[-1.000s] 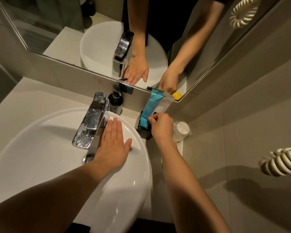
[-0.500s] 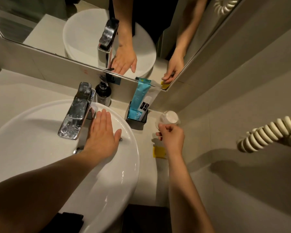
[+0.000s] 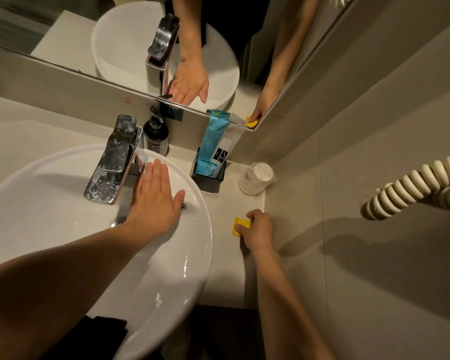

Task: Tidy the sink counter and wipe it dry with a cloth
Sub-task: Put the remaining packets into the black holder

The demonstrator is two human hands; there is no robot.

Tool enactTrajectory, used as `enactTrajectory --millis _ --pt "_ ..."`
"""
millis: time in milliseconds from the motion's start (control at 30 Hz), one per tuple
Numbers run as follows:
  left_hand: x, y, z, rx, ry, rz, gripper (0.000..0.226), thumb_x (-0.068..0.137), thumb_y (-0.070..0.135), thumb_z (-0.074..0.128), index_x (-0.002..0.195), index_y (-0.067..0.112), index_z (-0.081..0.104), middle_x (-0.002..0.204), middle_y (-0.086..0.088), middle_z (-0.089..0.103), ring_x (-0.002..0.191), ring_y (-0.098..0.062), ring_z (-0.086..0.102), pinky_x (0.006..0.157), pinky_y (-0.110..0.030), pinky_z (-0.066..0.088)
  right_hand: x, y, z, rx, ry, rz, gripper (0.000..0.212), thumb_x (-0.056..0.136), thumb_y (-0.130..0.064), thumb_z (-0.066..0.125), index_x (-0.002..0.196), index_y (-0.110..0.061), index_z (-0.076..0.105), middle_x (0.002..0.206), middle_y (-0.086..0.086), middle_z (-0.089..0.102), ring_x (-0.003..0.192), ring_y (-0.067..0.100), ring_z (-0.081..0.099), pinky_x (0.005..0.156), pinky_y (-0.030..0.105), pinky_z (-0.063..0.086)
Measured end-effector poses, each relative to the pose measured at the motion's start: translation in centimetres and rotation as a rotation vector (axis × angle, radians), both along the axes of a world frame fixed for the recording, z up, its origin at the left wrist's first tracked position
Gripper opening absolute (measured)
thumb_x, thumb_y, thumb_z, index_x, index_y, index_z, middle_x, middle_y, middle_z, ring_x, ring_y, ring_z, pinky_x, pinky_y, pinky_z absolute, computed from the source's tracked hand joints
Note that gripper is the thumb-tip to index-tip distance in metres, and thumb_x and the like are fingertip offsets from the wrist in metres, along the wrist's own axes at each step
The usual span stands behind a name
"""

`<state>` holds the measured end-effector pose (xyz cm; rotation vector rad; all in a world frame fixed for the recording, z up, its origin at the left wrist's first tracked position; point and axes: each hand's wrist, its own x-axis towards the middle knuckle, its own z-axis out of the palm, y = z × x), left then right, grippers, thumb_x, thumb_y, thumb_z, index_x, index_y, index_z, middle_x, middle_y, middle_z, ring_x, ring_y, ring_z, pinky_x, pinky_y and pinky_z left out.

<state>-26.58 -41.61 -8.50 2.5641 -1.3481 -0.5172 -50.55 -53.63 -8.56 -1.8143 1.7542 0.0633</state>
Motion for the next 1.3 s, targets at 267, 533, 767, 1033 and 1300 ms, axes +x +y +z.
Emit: enactTrajectory --millis 267,533,767,1033,1300 --pt "-0.1 -0.1 0.0 -0.002 -0.018 -0.007 0.081 0.102 0.057 0.019 0.159 0.006 -0.009 0.169 -0.013 -0.014 0.156 -0.028 -0.015 0.127 -0.045 -0.003 -0.4 0.2 -1.0 -0.028 -0.043 -0.04 0.021 0.092 -0.031 0.07 0.078 -0.02 0.059 0.087 0.005 0.066 0.078 0.024 0.057 0.065 0.031 0.042" --pt "0.0 -0.1 0.2 0.015 -0.02 -0.02 0.081 0.102 0.057 0.015 0.158 0.005 -0.012 0.168 -0.014 -0.017 0.155 -0.028 -0.017 0.126 -0.045 -0.004 1.2 0.4 4.2 -0.064 -0.583 -0.165 0.018 0.099 -0.021 0.063 0.087 -0.007 0.061 0.078 0.01 0.061 0.067 0.012 0.057 0.062 0.032 0.048" --pt "0.0 -0.1 0.3 0.018 -0.021 -0.023 0.081 0.101 0.058 0.014 0.158 0.005 -0.013 0.168 -0.015 -0.017 0.155 -0.028 -0.018 0.127 -0.047 -0.001 6.4 -1.2 8.9 -0.161 -0.858 -0.119 0.008 0.103 -0.013 0.056 0.098 -0.01 0.061 0.072 0.004 0.055 0.056 0.01 0.051 0.053 0.025 0.045" --pt "-0.1 0.0 0.7 -0.021 -0.003 -0.023 0.08 0.103 0.054 0.019 0.158 0.003 -0.009 0.168 -0.016 -0.015 0.155 -0.028 -0.017 0.125 -0.042 -0.008 12.5 -2.6 8.8 -0.214 -0.881 -0.082 0.017 0.102 -0.016 0.054 0.087 -0.016 0.06 0.071 0.003 0.057 0.063 0.017 0.053 0.059 0.034 0.046" --pt "-0.1 0.1 0.5 -0.052 -0.008 -0.013 0.08 0.103 0.054 0.02 0.159 0.005 -0.009 0.169 -0.015 -0.013 0.155 -0.028 -0.016 0.123 -0.041 -0.01 12.6 -2.4 6.4 -0.178 -0.657 -0.06 0.017 0.104 -0.022 0.054 0.095 -0.01 0.063 0.081 -0.005 0.06 0.072 0.004 0.053 0.059 0.01 0.042"
